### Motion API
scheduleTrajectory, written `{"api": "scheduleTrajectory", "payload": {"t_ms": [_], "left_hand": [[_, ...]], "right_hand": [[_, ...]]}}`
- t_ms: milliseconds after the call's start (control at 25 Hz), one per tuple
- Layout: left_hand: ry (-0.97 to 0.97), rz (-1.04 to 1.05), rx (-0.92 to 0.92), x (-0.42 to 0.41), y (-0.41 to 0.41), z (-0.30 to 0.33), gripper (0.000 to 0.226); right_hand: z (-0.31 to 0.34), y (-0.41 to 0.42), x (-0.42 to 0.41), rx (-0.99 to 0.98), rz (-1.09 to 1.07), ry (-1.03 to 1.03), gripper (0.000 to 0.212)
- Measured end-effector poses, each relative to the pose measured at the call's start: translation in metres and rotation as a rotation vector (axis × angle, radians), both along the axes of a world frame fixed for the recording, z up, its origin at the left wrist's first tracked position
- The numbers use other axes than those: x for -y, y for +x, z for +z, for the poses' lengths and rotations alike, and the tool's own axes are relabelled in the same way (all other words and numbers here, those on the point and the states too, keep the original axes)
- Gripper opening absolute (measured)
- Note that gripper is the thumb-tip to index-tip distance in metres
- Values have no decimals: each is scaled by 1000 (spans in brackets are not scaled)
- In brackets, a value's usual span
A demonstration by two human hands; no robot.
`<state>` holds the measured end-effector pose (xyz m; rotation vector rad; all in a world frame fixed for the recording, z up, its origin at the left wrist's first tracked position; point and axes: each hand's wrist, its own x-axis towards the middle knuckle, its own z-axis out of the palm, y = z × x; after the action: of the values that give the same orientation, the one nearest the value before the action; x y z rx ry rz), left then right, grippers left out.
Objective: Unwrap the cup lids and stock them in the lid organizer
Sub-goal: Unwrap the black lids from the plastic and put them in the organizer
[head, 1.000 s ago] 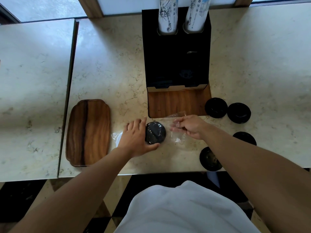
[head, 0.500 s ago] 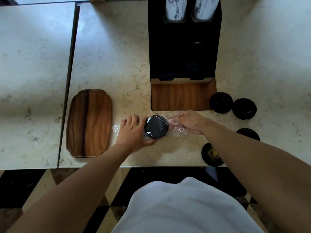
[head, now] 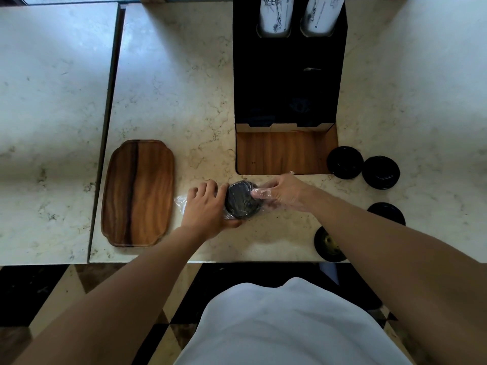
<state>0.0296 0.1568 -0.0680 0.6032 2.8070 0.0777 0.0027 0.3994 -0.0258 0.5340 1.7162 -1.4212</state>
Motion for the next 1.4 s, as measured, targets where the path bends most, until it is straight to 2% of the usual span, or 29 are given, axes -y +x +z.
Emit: {"api": "scheduleTrajectory", "payload": {"t_ms": [160,440,640,800,960,1120,1280,1400], "left_hand": [[-14,1,-15,-1,0,2,105],[-4,24,-30,-3,1,2,103],[5,34,-32,-4,1,0,97],[-14,47,-17,-4,1,-1,98],[0,59,-16,-4,1,-1,96],[-6,61,-20,-4,1,-3,91],[-11,56,-12,-3,1,-3,92],[-18,44,-7,-2,0,-3,94]], "right_hand": [[4,-1,8,-15,19,8,25],[2,-4,3,-35,151,64,45],[-7,3,-5,-45,61,-9,29],[-11,5,-9,-87,15,10,13],[-10,6,-26,-109,43,18,2],[-10,7,-49,-66,18,-2,22],[-12,9,-53,-61,-6,-31,25],[-9,7,-50,-75,39,-28,45]]}}
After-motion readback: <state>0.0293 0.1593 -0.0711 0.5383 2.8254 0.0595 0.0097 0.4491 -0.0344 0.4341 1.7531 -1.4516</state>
